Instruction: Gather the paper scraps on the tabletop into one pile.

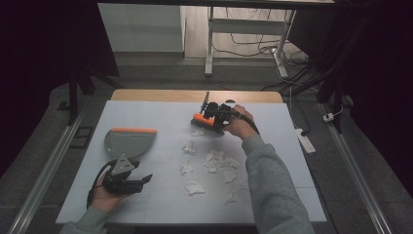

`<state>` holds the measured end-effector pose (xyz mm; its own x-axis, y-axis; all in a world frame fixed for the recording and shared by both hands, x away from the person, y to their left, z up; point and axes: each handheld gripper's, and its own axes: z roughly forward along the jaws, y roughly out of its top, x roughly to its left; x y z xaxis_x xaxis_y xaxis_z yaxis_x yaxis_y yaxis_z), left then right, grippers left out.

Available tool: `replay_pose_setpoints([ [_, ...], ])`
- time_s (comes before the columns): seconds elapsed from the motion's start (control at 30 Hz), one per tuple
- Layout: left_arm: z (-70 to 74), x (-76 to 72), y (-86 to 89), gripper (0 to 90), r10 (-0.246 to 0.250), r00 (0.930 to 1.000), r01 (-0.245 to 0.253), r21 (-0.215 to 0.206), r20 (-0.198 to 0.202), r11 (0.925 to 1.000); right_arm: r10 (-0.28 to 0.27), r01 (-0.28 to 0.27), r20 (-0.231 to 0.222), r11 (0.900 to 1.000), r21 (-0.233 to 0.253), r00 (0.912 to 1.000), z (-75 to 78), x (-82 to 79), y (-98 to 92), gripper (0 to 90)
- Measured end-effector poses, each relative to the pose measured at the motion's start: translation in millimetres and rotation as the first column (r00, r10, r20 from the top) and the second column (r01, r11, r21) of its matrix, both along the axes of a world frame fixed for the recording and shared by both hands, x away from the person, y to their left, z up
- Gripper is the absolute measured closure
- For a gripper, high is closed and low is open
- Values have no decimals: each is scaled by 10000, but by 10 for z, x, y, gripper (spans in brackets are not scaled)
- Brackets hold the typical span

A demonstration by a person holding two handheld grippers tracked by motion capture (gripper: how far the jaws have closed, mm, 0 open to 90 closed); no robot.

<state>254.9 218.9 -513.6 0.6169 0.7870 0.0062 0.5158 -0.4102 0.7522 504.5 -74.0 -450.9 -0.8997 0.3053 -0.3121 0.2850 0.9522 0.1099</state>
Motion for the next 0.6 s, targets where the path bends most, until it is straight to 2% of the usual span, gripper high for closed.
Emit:
replay_pose_setpoints([
  [0.07,1,-2,1,326,2,10000,-2,7,-15,10000,394,-396,-174,9991,-136,9991,17,-85,5,706],
  [0.13,0,-2,3,326,-4,10000,4,17,-4,10000,761,-761,-438,9971,24,9961,26,-196,-5,705],
  [0.2,-2,0,3,327,-2,10000,2,22,-19,10000,1151,-1151,-504,9933,37,9921,25,-315,-27,706],
  [0.27,-3,1,1,327,-6,10000,6,23,-27,10000,1266,-1267,-461,9919,16,9909,23,-435,-60,706],
  [0.4,-6,8,-11,327,-11,10000,12,59,-69,10000,1480,-1460,-642,9887,352,9869,55,-592,-154,705],
  [0.53,-12,10,-23,326,-2,9999,3,73,-109,10000,1569,-1537,-431,9857,692,9867,123,-706,-228,705],
  [0.6,-13,10,-24,326,29,9999,-28,55,-122,10000,1473,-1435,-283,9838,1078,9887,185,-721,-280,705],
])
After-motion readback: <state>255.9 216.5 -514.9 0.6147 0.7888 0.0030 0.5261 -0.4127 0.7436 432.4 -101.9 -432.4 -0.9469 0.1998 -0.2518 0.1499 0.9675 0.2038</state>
